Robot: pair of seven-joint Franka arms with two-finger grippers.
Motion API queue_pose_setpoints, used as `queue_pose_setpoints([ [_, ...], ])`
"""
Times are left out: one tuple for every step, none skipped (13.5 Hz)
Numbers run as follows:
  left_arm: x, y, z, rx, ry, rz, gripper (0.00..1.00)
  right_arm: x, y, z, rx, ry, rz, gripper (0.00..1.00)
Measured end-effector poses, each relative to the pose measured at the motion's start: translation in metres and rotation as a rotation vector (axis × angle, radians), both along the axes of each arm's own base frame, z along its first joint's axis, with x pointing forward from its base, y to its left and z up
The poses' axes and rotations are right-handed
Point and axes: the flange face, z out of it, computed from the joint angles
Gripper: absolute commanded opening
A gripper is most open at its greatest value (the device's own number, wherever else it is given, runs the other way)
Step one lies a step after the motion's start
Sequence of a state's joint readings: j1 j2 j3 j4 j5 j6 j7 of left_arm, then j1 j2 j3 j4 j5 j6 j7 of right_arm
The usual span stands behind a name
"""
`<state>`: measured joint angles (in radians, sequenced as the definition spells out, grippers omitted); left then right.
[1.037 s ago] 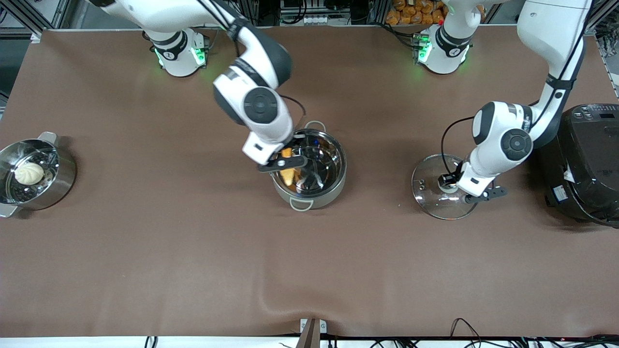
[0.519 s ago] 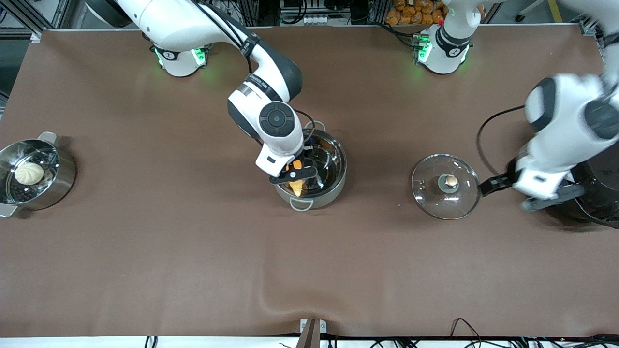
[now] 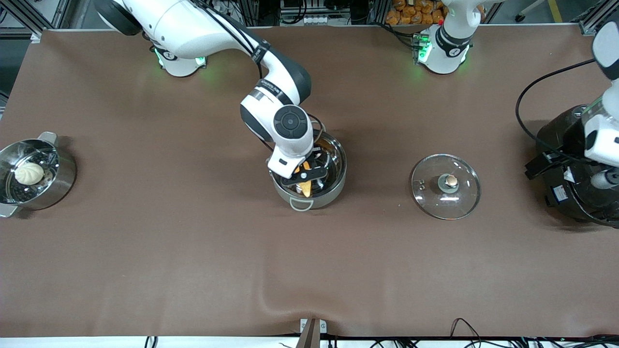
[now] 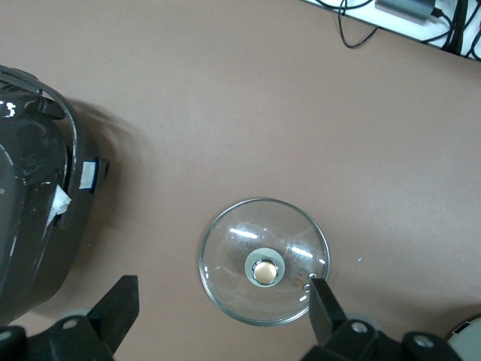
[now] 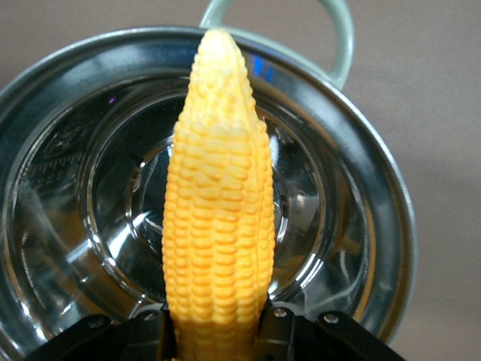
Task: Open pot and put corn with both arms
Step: 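Lower the corn into the steel pot and open the right gripper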
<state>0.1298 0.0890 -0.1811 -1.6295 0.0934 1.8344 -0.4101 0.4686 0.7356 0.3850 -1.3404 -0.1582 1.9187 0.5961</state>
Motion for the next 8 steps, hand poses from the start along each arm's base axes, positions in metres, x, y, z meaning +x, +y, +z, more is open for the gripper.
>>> queue_pose_setpoints([
  [-0.002,0.0,0.003,0.001,-0.001,0.001,1.0,-0.001,0.001,-0.002,-0.004,0.0,0.003,0.0],
  [-0.003,-0.001,0.006,0.002,0.0,0.0,1.0,-0.002,0.003,-0.004,-0.008,-0.002,0.006,0.13],
  [-0.004,-0.003,0.009,0.002,-0.001,-0.003,1.0,-0.003,0.003,-0.005,-0.013,-0.005,0.007,0.71],
  [-0.006,-0.006,0.012,0.002,0.001,-0.008,1.0,-0.003,0.005,-0.007,-0.018,-0.012,0.009,1.0],
  [-0.007,-0.009,0.018,0.003,0.001,-0.012,1.0,-0.004,0.007,-0.008,-0.021,-0.025,0.01,1.0],
  [-0.008,-0.011,0.024,0.002,-0.003,-0.014,1.0,-0.006,0.011,-0.01,-0.02,-0.041,0.014,1.0],
  [-0.008,-0.012,0.028,0.002,-0.007,-0.016,1.0,-0.009,0.016,-0.012,-0.022,-0.053,0.019,1.0],
  [-0.009,-0.013,0.03,0.002,-0.009,-0.018,1.0,-0.011,0.019,-0.014,-0.026,-0.06,0.023,1.0],
])
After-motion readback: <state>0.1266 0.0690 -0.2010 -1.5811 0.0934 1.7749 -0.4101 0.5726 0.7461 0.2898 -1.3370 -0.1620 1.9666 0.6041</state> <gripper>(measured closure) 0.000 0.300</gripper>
